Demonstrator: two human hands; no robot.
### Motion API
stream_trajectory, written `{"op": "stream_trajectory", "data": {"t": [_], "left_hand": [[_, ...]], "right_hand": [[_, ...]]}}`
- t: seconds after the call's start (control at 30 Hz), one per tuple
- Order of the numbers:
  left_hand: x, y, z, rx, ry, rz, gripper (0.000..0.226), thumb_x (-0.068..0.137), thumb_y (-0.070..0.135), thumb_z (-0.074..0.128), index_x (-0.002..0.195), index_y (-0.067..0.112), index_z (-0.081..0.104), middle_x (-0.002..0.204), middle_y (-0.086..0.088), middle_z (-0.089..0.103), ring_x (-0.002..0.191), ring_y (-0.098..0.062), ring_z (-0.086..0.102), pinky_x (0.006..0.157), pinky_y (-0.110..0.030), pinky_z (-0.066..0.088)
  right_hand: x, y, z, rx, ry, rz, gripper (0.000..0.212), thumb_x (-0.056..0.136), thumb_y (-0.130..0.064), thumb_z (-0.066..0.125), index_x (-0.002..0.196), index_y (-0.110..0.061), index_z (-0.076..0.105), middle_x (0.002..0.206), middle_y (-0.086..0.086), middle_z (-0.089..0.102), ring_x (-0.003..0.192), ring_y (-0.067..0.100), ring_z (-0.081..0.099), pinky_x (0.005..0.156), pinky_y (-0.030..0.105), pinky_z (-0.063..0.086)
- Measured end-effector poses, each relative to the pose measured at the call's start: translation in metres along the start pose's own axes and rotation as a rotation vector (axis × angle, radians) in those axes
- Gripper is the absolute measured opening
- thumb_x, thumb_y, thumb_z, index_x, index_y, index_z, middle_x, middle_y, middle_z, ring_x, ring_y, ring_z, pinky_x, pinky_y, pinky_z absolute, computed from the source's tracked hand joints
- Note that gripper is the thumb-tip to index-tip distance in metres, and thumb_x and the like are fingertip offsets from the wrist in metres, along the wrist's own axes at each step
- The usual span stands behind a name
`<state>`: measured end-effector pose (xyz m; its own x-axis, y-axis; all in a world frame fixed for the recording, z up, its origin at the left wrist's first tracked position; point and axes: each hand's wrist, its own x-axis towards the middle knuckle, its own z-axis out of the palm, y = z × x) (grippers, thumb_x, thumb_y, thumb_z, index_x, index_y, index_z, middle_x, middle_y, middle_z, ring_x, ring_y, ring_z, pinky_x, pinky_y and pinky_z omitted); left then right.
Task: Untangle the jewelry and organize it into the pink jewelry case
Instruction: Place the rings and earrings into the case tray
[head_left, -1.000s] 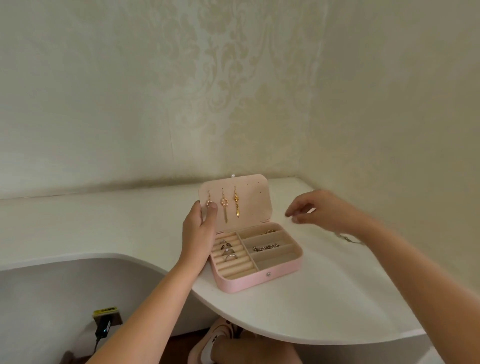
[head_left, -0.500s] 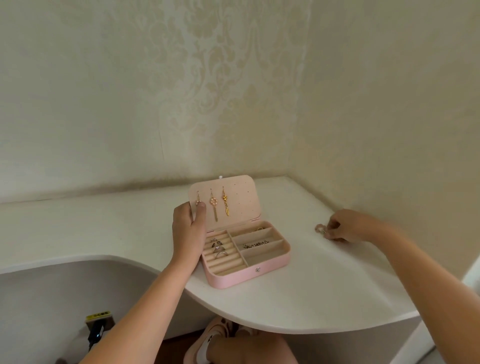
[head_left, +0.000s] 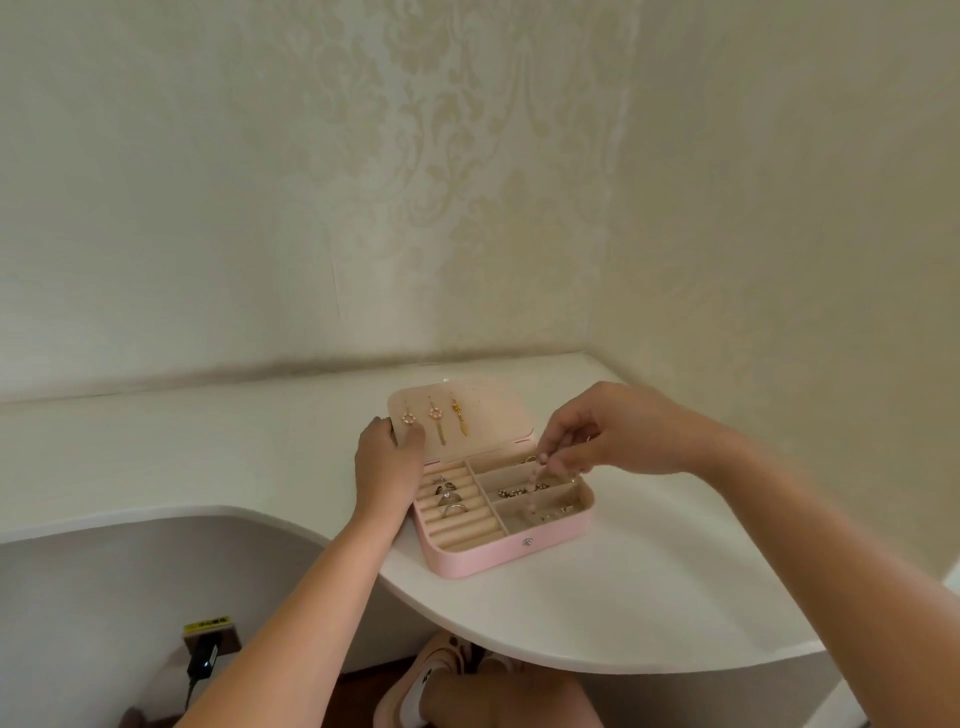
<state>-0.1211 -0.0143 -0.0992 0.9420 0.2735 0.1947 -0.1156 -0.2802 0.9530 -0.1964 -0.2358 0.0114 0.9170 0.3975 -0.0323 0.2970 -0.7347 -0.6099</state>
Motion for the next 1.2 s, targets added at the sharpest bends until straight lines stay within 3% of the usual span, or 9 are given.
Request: {"op": "stream_trajectory", "data": {"t": [0.17,0.33,0.43,0.53,0.7,0.87,1.0,1.13,1.2], "left_hand": [[0.003,0.0,0.001,0.06,-0.017,0.0,0.014,0.093,0.013,0.048,0.095,0.007,0.061,0.092,-0.006,0.062,0.082,-0.021,0.055,0.055,-0.019,0.034],[0.005,0.0,0.0,0.056,-0.007,-0.017,0.018,0.092,0.012,0.048,0.09,0.004,0.065,0.082,-0.004,0.064,0.075,-0.021,0.055,0.053,-0.024,0.033],[0.004,0.001,0.0,0.052,-0.002,-0.011,0.018,0.092,0.011,0.048,0.089,0.005,0.065,0.081,-0.005,0.064,0.073,-0.02,0.055,0.052,-0.024,0.033],[0.003,0.002,0.0,0.055,0.002,-0.016,0.018,0.092,0.012,0.048,0.089,0.005,0.064,0.083,-0.005,0.064,0.073,-0.019,0.055,0.052,-0.023,0.032],[0.0,0.004,0.0,0.044,-0.014,-0.01,0.018,0.093,0.011,0.048,0.085,0.009,0.064,0.076,0.002,0.062,0.068,-0.014,0.054,0.049,-0.018,0.032],[-0.001,0.005,0.0,0.038,-0.017,0.006,0.019,0.094,0.013,0.047,0.081,0.01,0.06,0.071,0.002,0.058,0.064,-0.014,0.051,0.051,-0.022,0.032],[-0.004,0.008,-0.003,0.021,0.002,0.001,0.032,0.095,0.008,0.042,0.064,0.016,0.035,0.061,0.004,0.04,0.065,-0.023,0.04,0.053,-0.027,0.027],[0.004,0.004,-0.004,-0.012,-0.003,-0.094,0.032,0.092,0.002,0.041,0.117,0.004,0.062,0.118,0.0,0.061,0.117,-0.029,0.052,0.095,-0.033,0.039],[0.01,-0.001,-0.004,-0.068,-0.043,-0.116,0.022,0.084,-0.005,0.044,0.07,0.006,0.056,0.073,-0.003,0.053,0.072,-0.026,0.047,0.063,-0.033,0.035]], "right_hand": [[0.004,-0.005,0.013,0.053,-0.017,-0.023,0.009,0.084,-0.009,0.072,0.092,-0.011,0.075,0.079,0.003,0.073,0.06,0.001,0.057,0.054,0.007,0.038],[0.005,-0.005,0.017,0.065,0.002,-0.032,0.008,0.083,-0.011,0.073,0.091,-0.012,0.075,0.065,-0.016,0.068,0.058,-0.004,0.056,0.054,0.006,0.038],[0.004,-0.002,0.018,0.058,-0.002,-0.014,0.009,0.083,-0.01,0.073,0.091,-0.012,0.074,0.069,-0.01,0.071,0.064,0.002,0.063,0.06,0.011,0.044],[0.002,0.01,0.015,-0.135,-0.011,0.038,0.011,0.078,-0.013,0.075,0.086,-0.021,0.074,0.079,-0.007,0.073,0.074,0.006,0.066,0.072,0.024,0.052],[0.005,0.028,-0.001,-0.295,0.056,0.16,0.003,0.083,-0.026,0.072,0.083,-0.028,0.071,0.085,-0.017,0.067,0.075,-0.006,0.057,0.062,0.01,0.042],[0.045,0.053,-0.004,0.063,0.209,0.299,0.022,0.085,-0.028,0.071,0.102,-0.014,0.067,0.097,0.005,0.069,0.089,0.02,0.066,0.078,0.028,0.053],[0.085,0.067,0.009,0.352,0.208,0.428,0.037,0.087,-0.03,0.069,0.108,-0.001,0.062,0.105,0.008,0.062,0.086,0.022,0.061,0.078,0.029,0.053],[0.114,0.064,0.02,0.636,0.224,0.487,0.036,0.087,-0.021,0.069,0.111,0.005,0.06,0.11,0.017,0.064,0.089,0.027,0.062,0.079,0.035,0.052],[0.122,0.06,0.021,0.718,0.225,0.516,0.024,0.086,-0.006,0.068,0.102,0.007,0.057,0.099,0.017,0.063,0.084,0.028,0.062,0.075,0.036,0.053]]}}
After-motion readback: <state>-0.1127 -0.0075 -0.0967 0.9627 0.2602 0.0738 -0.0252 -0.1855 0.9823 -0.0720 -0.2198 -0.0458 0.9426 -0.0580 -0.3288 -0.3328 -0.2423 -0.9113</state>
